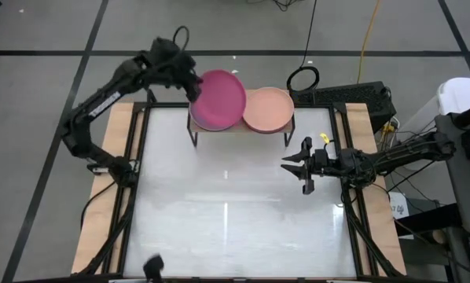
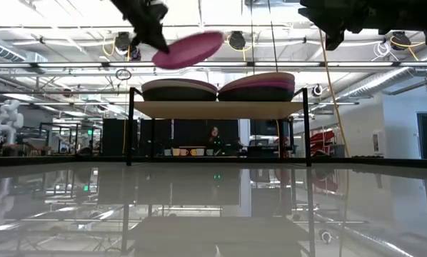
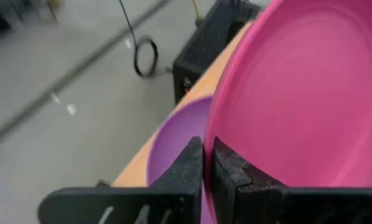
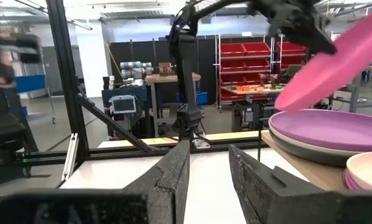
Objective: Place and stack plates onto a shelf
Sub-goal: Stack the pink plate on top of the violet plate on the shelf
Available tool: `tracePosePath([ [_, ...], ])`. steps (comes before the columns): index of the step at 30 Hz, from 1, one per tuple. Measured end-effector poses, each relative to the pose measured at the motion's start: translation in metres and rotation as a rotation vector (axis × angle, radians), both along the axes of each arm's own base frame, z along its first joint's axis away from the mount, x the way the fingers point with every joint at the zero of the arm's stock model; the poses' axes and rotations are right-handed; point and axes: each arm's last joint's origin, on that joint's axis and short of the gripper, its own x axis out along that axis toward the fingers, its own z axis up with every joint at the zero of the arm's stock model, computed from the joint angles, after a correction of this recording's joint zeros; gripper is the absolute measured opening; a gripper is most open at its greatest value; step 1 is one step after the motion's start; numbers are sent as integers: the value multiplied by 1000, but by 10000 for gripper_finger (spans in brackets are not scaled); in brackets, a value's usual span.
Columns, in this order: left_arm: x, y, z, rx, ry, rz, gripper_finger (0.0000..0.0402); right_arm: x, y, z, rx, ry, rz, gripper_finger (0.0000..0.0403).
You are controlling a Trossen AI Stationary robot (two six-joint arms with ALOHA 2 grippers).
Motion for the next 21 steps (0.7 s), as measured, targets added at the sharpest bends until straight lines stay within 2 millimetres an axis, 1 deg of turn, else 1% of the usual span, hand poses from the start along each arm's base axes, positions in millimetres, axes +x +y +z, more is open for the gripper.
tracePosePath([
  [2,-7,18,-10,-59,11,22,10,0,0,0,-4,2,0,98],
  [5,-8,40,-24,-103,23,53,10,0,0,-1,-20,9,-2,98],
  [8,-10,53,-35,-172,11,42,10,0,0,-1,-23,11,-3,98],
  [10,-9,56,-40,-212,7,24,22,0,0,-1,-18,10,-2,98],
  [13,-8,58,-44,-218,31,10,56,0,0,-2,-12,26,0,98],
  [18,-6,54,-46,-222,54,-9,109,0,0,-3,-33,34,-3,98],
  [21,-6,54,-46,-230,50,-2,130,0,0,-3,-54,35,-5,98],
])
